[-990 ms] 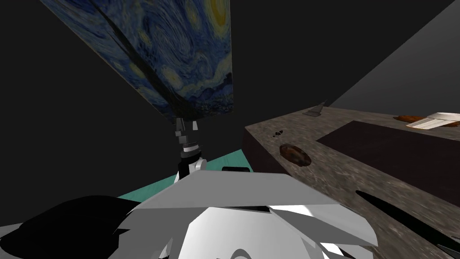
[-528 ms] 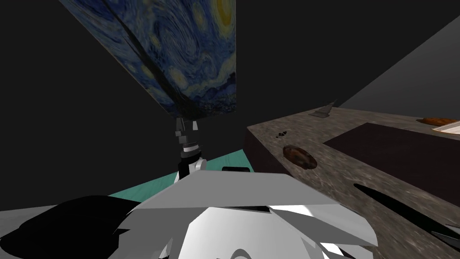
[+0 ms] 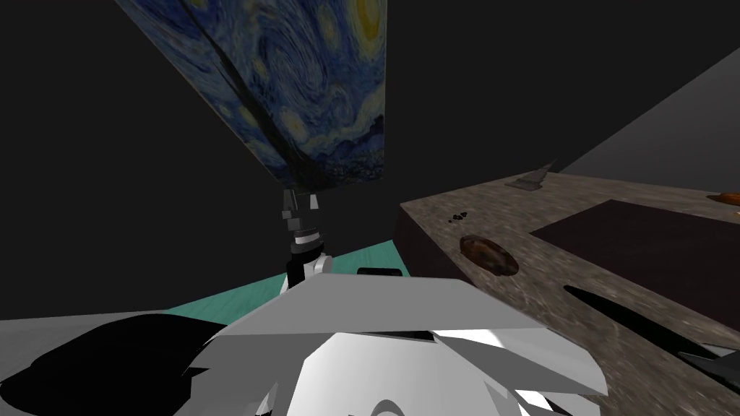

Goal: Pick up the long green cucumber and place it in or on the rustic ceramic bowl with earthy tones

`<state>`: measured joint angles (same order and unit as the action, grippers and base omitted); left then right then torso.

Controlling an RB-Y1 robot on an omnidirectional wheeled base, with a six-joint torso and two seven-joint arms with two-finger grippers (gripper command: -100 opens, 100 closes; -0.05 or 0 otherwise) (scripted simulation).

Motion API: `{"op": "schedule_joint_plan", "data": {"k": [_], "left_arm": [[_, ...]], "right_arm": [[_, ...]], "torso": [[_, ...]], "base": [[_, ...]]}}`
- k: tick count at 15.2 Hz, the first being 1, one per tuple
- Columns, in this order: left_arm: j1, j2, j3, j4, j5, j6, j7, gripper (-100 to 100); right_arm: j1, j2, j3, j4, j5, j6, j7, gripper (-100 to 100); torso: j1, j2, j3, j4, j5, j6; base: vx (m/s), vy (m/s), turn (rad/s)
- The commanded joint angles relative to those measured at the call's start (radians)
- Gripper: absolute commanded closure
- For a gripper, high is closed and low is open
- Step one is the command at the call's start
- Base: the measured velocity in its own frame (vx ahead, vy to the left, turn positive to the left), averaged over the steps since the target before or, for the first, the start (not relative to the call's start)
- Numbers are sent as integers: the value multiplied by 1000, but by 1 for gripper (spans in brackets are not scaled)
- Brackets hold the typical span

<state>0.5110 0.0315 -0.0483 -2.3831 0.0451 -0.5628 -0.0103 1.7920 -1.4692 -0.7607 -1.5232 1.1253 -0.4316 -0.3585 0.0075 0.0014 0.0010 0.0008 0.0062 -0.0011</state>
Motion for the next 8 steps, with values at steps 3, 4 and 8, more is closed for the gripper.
{"op": "schedule_joint_plan", "data": {"k": [3, 4, 8], "left_arm": [[0, 0, 0, 0, 0, 0, 0, 0], [0, 0, 0, 0, 0, 0, 0, 0], [0, 0, 0, 0, 0, 0, 0, 0]], "right_arm": [[19, -26, -41, 4, 29, -25, -88, 100], [35, -48, -80, 9, 54, -50, -111, 100], [50, -70, -118, 12, 80, -75, -198, 100]], "torso": [[1, 0, 0, 0, 1, -1], [1, 0, 0, 0, 1, 0], [2, 0, 0, 0, 2, 0]], "base": [[-10, 21, 69], [-12, 22, 72], [-11, 21, 61]]}}
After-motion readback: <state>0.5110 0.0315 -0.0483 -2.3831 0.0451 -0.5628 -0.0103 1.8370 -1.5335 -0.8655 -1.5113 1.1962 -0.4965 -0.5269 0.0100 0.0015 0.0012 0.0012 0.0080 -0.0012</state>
